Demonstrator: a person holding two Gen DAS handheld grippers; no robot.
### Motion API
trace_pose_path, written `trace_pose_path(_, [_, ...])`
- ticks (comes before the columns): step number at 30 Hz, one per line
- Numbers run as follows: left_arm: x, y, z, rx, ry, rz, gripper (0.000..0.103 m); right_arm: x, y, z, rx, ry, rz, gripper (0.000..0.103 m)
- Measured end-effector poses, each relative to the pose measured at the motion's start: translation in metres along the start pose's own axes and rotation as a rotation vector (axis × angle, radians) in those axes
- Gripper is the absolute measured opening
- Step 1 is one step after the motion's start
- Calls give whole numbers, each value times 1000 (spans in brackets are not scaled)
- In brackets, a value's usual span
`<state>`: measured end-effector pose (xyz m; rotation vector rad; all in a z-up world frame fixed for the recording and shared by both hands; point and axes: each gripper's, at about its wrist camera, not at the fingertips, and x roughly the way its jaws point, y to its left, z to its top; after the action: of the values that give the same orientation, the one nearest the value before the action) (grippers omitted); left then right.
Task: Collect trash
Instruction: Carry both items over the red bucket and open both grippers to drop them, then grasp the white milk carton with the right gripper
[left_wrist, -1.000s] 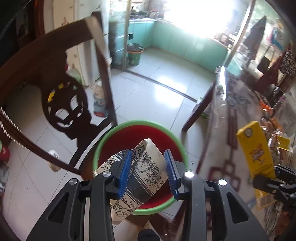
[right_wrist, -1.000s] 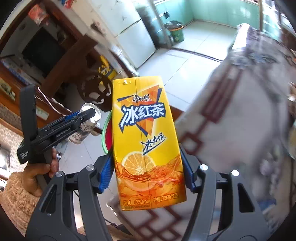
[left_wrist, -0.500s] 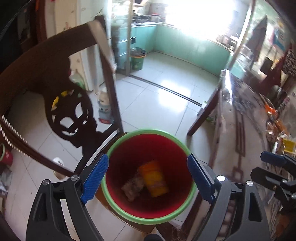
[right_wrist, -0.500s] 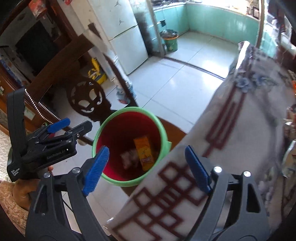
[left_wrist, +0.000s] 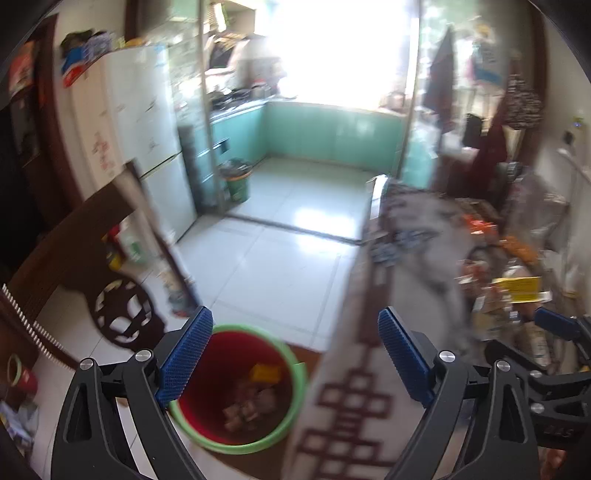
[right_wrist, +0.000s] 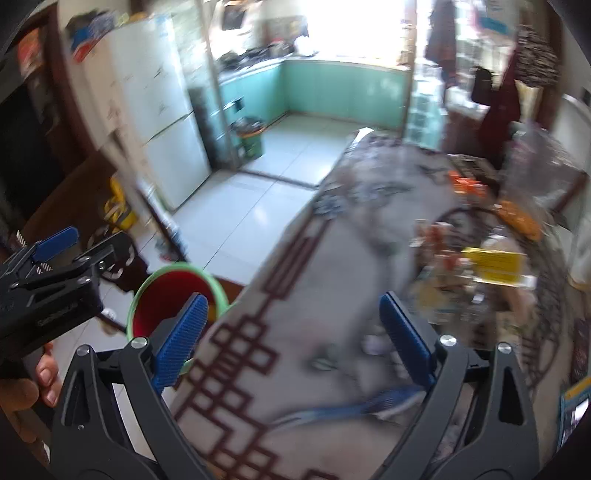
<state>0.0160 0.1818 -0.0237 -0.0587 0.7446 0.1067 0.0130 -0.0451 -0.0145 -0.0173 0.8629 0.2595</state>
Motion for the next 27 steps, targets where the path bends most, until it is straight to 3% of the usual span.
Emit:
trace_pose_path(4, [-13,-39,4,42,-21,-81,89,-20,-37,-8,65,-33,-58,95])
trace_pose_path(12, [5,-103,-19,89,92,-171,90,-38,-131,-47,224,-2,-160,96])
trace_pose_path(18, [-3,-160,-25,145,87,-189,90,-47,-208,-79,322,48,-243,96])
trace_pose_path(22, [-17,-196,-20,165,67,-168,90,-48,-235,-87,317,55,-271,96])
trace_pose_path(27, [-45,-237,-6,192,-1,-122,90,-9,-274,-98,285,139,-305,96])
